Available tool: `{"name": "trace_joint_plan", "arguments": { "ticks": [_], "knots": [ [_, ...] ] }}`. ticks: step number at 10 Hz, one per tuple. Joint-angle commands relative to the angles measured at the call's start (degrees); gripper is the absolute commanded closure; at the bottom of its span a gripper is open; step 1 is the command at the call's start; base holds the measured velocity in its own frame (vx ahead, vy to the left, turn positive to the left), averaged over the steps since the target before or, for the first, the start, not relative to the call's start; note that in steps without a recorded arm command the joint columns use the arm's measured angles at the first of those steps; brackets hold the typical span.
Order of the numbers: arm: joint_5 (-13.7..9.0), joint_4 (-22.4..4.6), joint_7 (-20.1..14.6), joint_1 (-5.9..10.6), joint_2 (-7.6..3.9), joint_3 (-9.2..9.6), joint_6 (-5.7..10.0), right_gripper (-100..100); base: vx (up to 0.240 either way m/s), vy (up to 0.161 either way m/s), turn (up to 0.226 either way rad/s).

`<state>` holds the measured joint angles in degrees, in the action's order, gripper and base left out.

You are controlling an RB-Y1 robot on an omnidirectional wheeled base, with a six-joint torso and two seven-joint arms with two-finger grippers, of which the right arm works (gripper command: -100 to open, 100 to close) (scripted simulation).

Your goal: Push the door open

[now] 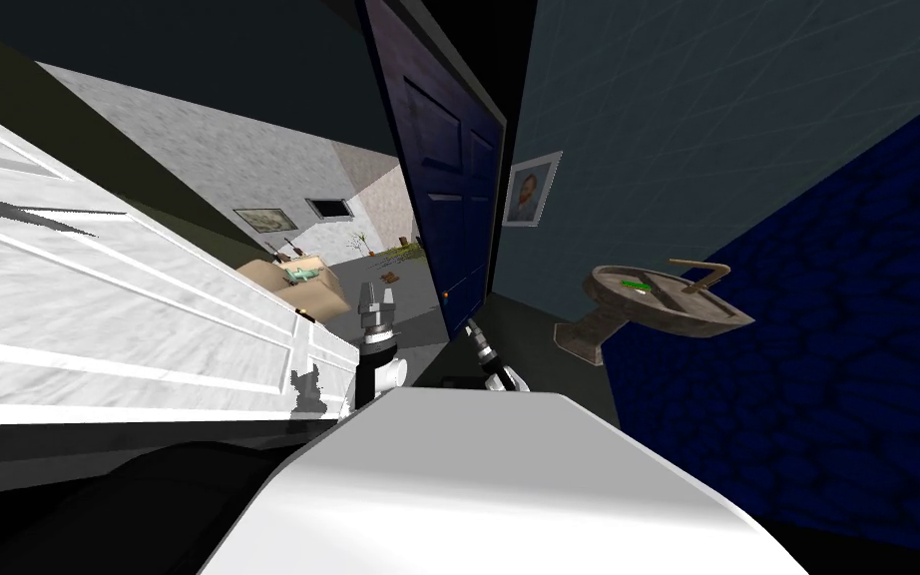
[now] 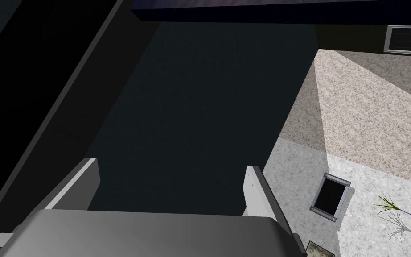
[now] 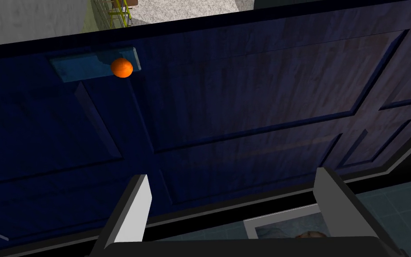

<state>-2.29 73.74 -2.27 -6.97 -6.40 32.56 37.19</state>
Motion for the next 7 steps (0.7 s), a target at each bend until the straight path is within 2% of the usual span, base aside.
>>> {"name": "trace_joint_plan", "arguments": {
  "ticks": [1, 7],
  "knots": [
    [-0.03, -1.99, -0.18, 0.92, 0.11, 0.97, 0.51, -100, 0.118, -0.026, 0.006],
    [-0.05, -9.88, -0.67, 4.41, 0.65, 6.28, 2.2, -100, 0.151, -0.023, 0.012]
  ]
}}
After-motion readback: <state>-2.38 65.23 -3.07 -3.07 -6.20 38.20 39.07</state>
